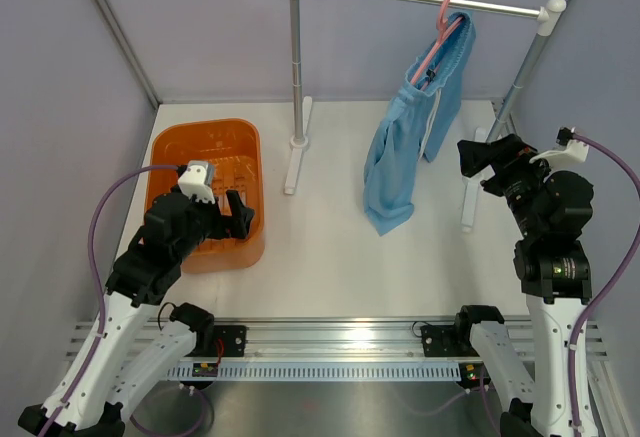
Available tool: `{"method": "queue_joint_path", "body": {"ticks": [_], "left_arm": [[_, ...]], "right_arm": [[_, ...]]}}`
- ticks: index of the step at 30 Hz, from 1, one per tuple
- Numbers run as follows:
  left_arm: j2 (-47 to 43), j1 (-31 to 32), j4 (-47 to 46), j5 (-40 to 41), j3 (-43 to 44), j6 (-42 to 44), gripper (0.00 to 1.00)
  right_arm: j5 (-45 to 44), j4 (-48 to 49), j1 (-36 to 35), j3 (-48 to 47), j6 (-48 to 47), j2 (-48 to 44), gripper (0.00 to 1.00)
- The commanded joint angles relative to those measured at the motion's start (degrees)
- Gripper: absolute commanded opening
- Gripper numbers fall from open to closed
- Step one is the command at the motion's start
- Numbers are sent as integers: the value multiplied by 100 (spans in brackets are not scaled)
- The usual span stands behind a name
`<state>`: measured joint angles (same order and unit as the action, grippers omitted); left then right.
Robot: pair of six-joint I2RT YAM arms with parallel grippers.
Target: Remove the shorts from the hanger
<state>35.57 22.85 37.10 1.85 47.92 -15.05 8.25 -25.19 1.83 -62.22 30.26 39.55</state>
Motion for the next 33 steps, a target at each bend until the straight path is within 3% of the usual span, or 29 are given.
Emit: {"method": "queue_joint_path", "body": {"ticks": [1,9,17,20,28,33], "left_arm": [[-68,-26,-256,-106,95,63,99],[-103,-26,-247,-88,103,72,99],[-121,-18,-256,-62,130,90,99],[-112,-26,-256,-53,147,81,99],[-112,-26,-256,35,191,81,99],[-129,-18,-230,114,191,72,99]], "right_arm": [[132,207,11,-141,-81,-9,99],[458,137,20,-984,-134,666,99],[801,-320,-50,-2952,-187,2256,99],[468,-539,-339,-3787,-292,2845,97],[-1817,-1996,-1631,-6632,-1198,4709,92],[-2669,-2315,-1791,-7322,-1400,5598,83]]}}
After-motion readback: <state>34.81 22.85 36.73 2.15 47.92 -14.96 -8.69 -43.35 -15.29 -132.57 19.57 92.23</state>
